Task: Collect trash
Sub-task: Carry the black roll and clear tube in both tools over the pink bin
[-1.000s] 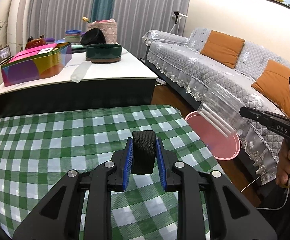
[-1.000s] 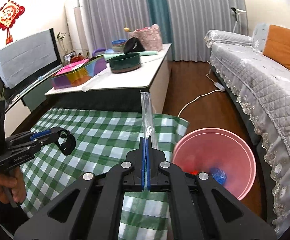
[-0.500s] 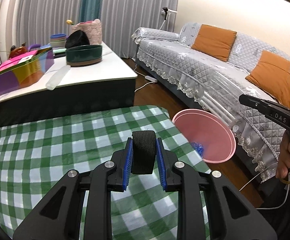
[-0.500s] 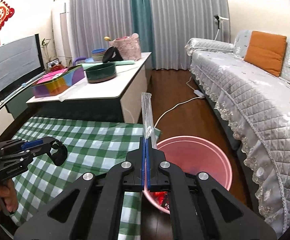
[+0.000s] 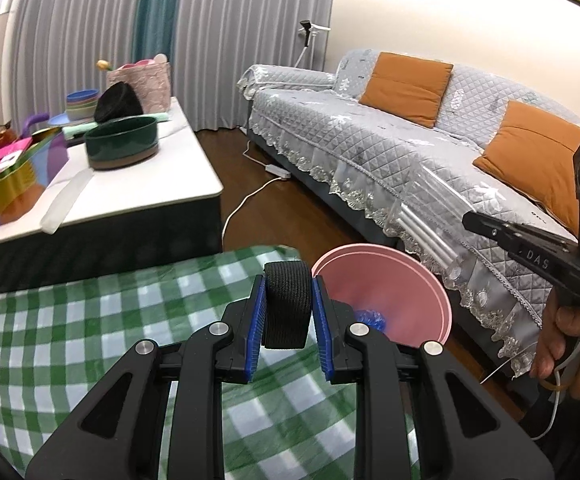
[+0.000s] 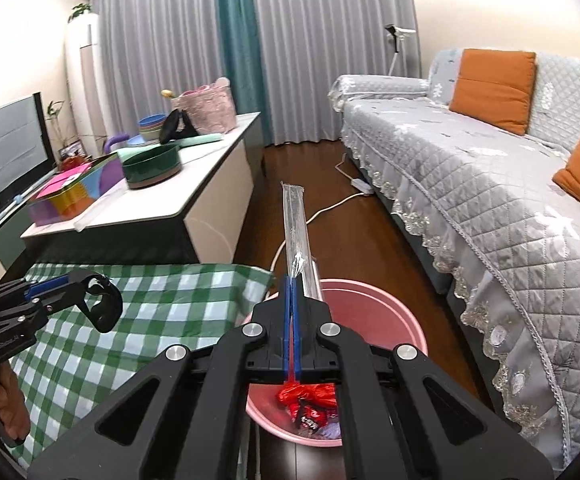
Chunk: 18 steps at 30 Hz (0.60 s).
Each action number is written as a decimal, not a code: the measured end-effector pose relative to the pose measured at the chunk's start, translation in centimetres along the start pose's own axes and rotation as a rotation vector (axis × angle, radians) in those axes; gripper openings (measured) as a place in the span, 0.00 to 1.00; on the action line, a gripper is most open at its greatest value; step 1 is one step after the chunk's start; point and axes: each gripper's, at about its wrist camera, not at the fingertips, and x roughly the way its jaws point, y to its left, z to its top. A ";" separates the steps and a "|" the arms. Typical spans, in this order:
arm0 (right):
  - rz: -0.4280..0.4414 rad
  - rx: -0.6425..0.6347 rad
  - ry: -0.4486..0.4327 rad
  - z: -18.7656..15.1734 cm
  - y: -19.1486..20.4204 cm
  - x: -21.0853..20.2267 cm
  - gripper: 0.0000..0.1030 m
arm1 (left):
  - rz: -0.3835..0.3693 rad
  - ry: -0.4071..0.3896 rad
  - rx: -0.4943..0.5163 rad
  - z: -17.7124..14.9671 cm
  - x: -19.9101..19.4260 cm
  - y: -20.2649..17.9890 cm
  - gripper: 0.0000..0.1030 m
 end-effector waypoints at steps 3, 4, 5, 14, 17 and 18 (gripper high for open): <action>-0.021 0.013 0.000 0.1 -0.8 0.3 0.01 | -0.011 -0.003 0.016 0.9 0.8 -1.0 0.22; -0.024 0.018 0.000 0.1 -1.0 0.3 0.01 | -0.015 -0.003 0.019 1.1 1.0 -1.3 0.22; -0.027 0.022 -0.001 0.2 -1.2 0.4 0.01 | -0.019 -0.004 0.023 1.4 1.2 -1.5 0.22; -0.042 0.044 0.004 0.2 -2.5 0.8 0.01 | -0.065 -0.006 0.063 3.3 3.7 -4.5 0.22; -0.049 0.055 0.007 0.2 -2.8 0.9 0.01 | -0.078 -0.003 0.075 3.7 4.5 -5.5 0.22; -0.052 0.058 0.008 0.2 -3.0 1.0 0.01 | -0.083 -0.001 0.078 3.9 4.9 -5.7 0.22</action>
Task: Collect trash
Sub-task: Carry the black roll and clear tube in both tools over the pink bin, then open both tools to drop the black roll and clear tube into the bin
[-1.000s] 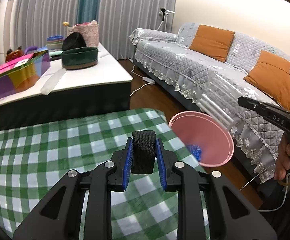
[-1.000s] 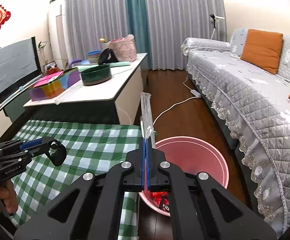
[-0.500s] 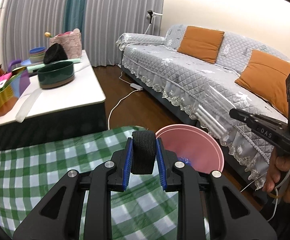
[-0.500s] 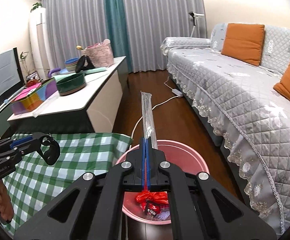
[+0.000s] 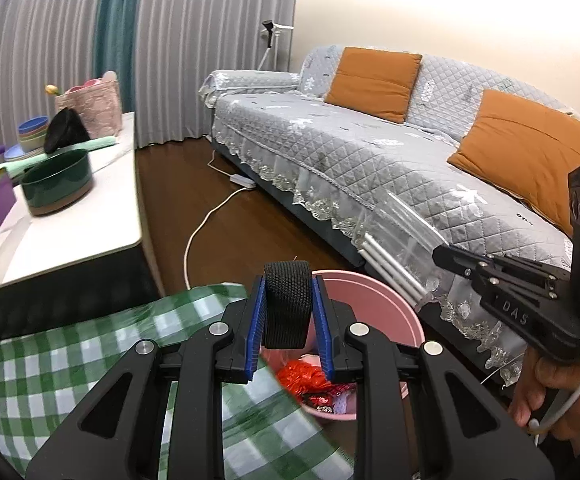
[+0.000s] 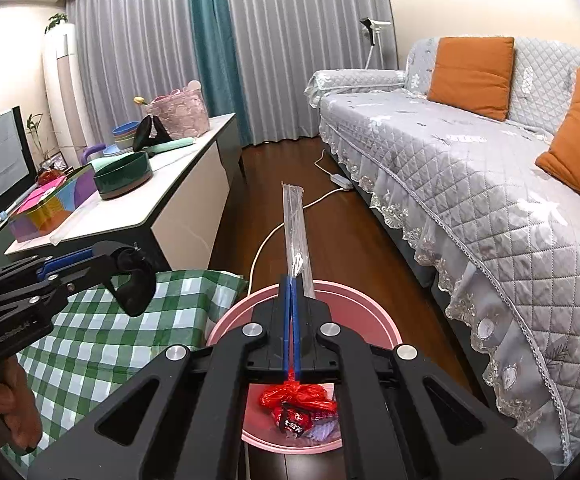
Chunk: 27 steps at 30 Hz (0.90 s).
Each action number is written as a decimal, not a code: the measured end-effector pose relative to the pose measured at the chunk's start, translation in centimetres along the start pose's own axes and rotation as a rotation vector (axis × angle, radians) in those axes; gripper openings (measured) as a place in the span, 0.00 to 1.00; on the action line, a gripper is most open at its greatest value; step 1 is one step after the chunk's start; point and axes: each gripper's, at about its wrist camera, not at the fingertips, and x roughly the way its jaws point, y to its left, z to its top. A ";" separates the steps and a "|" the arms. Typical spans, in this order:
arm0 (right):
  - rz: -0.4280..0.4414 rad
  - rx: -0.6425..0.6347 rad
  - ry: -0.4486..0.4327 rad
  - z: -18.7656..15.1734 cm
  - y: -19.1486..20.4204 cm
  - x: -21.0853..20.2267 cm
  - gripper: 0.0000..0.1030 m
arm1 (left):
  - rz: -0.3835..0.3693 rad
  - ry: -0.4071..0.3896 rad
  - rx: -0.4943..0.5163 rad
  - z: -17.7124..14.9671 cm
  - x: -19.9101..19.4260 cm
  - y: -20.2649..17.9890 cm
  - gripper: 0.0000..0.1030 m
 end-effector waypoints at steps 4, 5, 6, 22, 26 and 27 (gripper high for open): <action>-0.019 -0.005 0.000 0.0 -0.3 0.1 0.01 | -0.014 0.007 0.006 0.4 1.1 -0.8 0.22; -0.023 -0.008 0.000 0.0 -0.4 0.2 0.01 | -0.017 0.009 0.006 0.4 1.2 -0.8 0.22; -0.026 -0.009 0.000 0.0 -0.4 0.2 0.01 | -0.022 0.012 0.006 0.5 1.6 -1.0 0.22; -0.043 -0.010 0.015 -0.2 -0.8 0.7 0.01 | -0.045 0.048 0.020 0.8 4.5 -2.5 0.22; -0.042 -0.009 0.015 -0.2 -0.8 0.7 0.01 | -0.046 0.055 0.018 0.8 5.0 -2.5 0.22; -0.042 -0.010 0.016 -0.2 -0.9 0.7 0.01 | -0.047 0.056 0.018 0.8 5.1 -2.5 0.22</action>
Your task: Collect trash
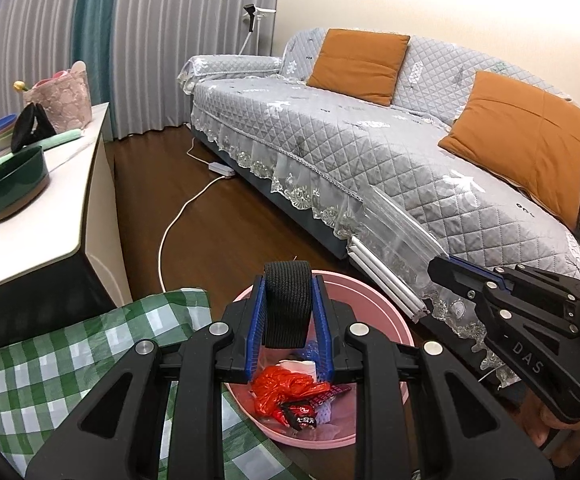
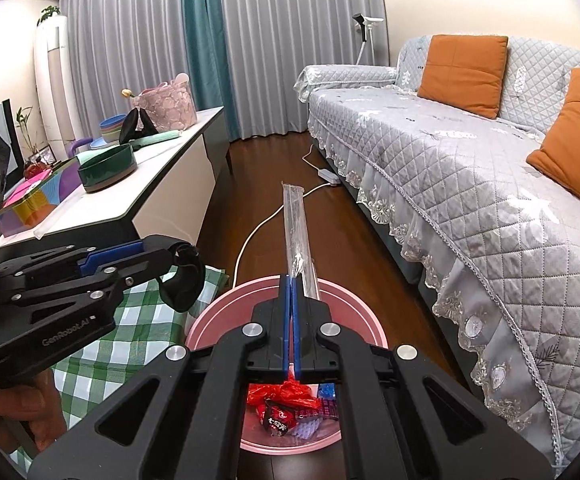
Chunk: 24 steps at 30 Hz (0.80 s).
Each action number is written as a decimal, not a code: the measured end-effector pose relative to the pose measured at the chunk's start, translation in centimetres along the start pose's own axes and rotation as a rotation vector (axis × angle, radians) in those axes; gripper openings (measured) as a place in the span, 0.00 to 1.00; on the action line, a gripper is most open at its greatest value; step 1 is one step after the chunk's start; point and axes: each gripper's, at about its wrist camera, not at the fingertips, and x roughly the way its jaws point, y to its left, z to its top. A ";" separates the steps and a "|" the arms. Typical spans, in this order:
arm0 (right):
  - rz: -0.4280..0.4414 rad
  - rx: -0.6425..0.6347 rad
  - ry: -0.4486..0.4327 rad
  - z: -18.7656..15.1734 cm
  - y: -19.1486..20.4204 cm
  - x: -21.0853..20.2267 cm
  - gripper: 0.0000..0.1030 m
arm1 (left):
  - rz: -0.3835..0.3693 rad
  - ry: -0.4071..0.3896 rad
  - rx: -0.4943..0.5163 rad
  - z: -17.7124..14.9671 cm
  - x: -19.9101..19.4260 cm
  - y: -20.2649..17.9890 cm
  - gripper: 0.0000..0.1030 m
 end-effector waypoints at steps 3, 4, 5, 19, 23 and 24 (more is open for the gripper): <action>0.000 -0.002 0.002 -0.1 -0.1 0.1 0.01 | 0.001 0.003 0.000 0.1 0.4 0.0 0.22; 0.001 -0.001 0.002 -0.1 -0.1 0.1 0.01 | 0.001 0.004 0.000 0.1 0.5 0.0 0.22; 0.001 0.000 0.002 -0.1 -0.1 0.1 0.01 | 0.000 0.006 0.000 0.2 0.6 0.1 0.22; -0.057 0.003 0.024 -0.5 -0.7 0.9 0.65 | -0.010 0.031 -0.025 0.2 1.4 0.7 0.47; -0.076 0.008 0.015 -0.4 -0.7 0.7 0.74 | -0.003 0.023 -0.030 0.2 0.4 1.0 0.48; -0.078 0.010 0.013 -0.3 -0.7 0.7 0.77 | 0.002 0.018 -0.031 0.2 -0.3 1.1 0.50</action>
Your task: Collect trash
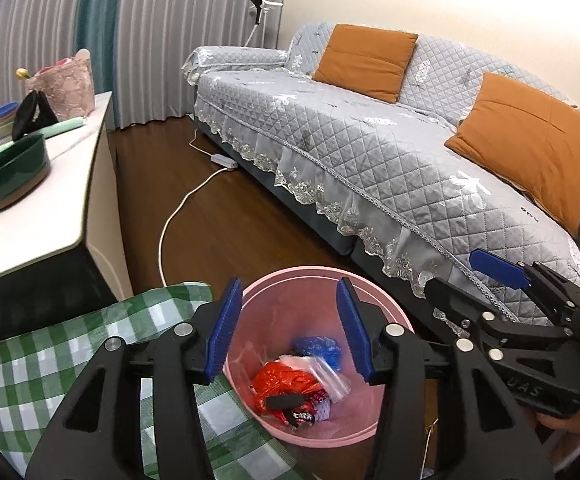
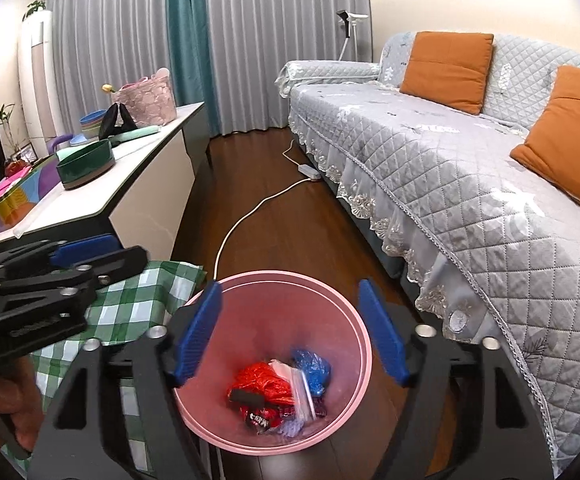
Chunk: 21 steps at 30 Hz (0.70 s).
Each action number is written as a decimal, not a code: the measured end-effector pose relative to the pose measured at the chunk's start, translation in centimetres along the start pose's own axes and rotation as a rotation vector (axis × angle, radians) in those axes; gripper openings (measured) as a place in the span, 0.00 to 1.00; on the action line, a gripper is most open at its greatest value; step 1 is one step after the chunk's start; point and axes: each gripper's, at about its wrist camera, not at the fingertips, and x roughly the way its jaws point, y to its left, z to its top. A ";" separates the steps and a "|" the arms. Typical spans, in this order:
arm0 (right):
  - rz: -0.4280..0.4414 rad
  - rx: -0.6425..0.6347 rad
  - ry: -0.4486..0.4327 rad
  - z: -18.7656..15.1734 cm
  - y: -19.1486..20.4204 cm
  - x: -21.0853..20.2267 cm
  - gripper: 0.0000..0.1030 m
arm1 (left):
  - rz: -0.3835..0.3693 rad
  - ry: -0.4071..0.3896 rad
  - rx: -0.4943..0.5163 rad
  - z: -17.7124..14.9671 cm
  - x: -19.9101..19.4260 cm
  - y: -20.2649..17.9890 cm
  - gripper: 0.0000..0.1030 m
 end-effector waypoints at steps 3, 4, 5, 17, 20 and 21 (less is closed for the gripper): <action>-0.009 0.010 -0.008 0.1 0.1 -0.4 0.87 | 0.017 -0.021 -0.004 -0.1 -1.8 0.4 0.62; -0.006 0.012 -0.010 0.2 0.1 -0.6 0.90 | 0.022 -0.028 -0.007 -0.1 -2.5 0.6 0.64; -0.003 0.013 -0.013 0.3 0.3 -0.8 0.91 | 0.029 -0.036 -0.011 -0.3 -3.5 0.9 0.68; 0.069 -0.010 -0.011 -1.2 3.7 -5.2 0.95 | 0.127 -0.144 -0.088 -4.5 -15.0 3.3 0.92; 0.095 -0.042 -0.025 -1.7 5.3 -7.2 0.95 | 0.199 -0.161 -0.095 -7.0 -17.7 3.7 0.92; 0.104 -0.043 -0.030 -1.9 5.7 -7.8 0.95 | 0.216 -0.161 -0.102 -7.6 -18.3 3.8 0.92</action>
